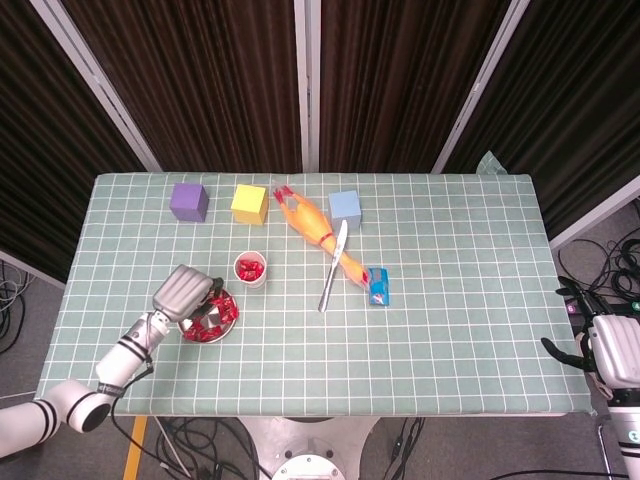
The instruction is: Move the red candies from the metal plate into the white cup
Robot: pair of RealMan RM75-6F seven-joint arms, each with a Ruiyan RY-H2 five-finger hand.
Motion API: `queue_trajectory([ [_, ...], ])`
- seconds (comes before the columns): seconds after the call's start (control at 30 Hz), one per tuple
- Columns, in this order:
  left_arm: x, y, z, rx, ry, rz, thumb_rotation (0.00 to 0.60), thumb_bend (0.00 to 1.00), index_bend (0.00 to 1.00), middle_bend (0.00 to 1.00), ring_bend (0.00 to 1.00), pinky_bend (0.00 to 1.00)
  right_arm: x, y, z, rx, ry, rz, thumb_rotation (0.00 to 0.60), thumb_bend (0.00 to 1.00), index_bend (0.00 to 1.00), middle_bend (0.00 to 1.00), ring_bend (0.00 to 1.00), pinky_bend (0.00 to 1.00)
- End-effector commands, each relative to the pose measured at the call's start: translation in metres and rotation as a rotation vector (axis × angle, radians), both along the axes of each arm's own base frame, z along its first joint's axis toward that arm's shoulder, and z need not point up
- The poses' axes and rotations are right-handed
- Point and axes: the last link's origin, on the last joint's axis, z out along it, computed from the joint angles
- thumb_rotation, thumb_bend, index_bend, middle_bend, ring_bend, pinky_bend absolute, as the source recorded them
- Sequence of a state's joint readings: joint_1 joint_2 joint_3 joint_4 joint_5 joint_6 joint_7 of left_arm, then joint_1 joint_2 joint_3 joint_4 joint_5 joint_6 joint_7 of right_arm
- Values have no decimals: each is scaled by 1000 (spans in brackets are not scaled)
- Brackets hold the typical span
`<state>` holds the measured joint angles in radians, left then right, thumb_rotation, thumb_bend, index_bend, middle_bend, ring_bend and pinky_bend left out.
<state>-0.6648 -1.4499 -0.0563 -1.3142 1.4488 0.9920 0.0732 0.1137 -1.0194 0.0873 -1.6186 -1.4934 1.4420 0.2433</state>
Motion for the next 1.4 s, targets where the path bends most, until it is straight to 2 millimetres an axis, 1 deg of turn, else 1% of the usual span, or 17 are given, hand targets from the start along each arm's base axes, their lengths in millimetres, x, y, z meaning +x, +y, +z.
queue_trajectory([
  [0.03, 29, 21, 15, 51, -36, -35, 600, 541, 715, 771, 998, 1000, 0, 0, 0, -1, -1, -1, 600, 115, 134, 267, 231, 563],
  [0.1, 42, 35, 16, 77, -27, -56, 600, 541, 709, 766, 997, 1000, -1, 0, 0, -1, -1, -2, 600, 116, 134, 267, 231, 563],
  [0.17, 52, 45, 14, 97, -19, -69, 600, 542, 705, 758, 996, 1000, -1, 0, 0, 0, -2, -4, 600, 116, 134, 267, 230, 563],
  [0.3, 65, 61, 1, 107, 36, -73, 600, 542, 679, 718, 990, 1000, -4, 0, 0, -2, -2, -13, 600, 115, 134, 267, 231, 564],
  [0.47, 68, 68, -13, 107, 107, -80, 600, 542, 653, 678, 983, 1000, -6, 0, 2, -8, -1, -23, 600, 116, 134, 267, 231, 564],
  [0.53, 66, 67, -18, 112, 142, -87, 600, 542, 640, 662, 979, 1000, -8, 0, 3, -8, -1, -29, 600, 115, 134, 267, 230, 564],
  [0.67, 59, 66, -25, 107, 217, -89, 600, 539, 577, 590, 965, 1000, -8, 0, 2, -6, -4, -29, 600, 115, 134, 268, 232, 565],
  [0.77, 56, 63, -28, 99, 244, -83, 600, 535, 530, 548, 954, 1000, -9, 0, 2, -6, -4, -29, 600, 115, 134, 271, 237, 568],
  [0.87, 53, 59, -27, 96, 257, -78, 600, 532, 436, 483, 944, 1000, -8, -1, 1, -3, -6, -25, 600, 115, 134, 271, 236, 568],
  [0.97, 53, 54, -20, 109, 233, -61, 600, 528, 364, 422, 935, 1000, -7, -1, 1, -3, -6, -20, 600, 115, 134, 272, 237, 568],
  [1.03, 51, 51, -13, 123, 202, -48, 600, 525, 348, 409, 932, 1000, -6, 0, 2, -7, -6, -18, 600, 116, 134, 272, 237, 568],
  [1.13, 43, 42, 0, 140, 145, -17, 600, 518, 343, 406, 929, 1000, -5, 0, 3, -9, -4, -14, 600, 116, 134, 271, 237, 568],
  [1.2, 34, 34, 8, 145, 111, 6, 600, 511, 343, 405, 928, 1000, -5, 0, 2, -7, -4, -11, 600, 116, 133, 272, 237, 568],
  [1.3, 19, 21, 18, 153, 80, 32, 600, 469, 343, 406, 928, 1000, -3, -1, 1, -2, -4, -5, 600, 115, 134, 272, 237, 568],
  [1.4, 2, 7, 22, 165, 62, 39, 600, 427, 367, 408, 928, 1000, -2, -1, 1, 0, -4, 1, 600, 115, 134, 271, 237, 568],
])
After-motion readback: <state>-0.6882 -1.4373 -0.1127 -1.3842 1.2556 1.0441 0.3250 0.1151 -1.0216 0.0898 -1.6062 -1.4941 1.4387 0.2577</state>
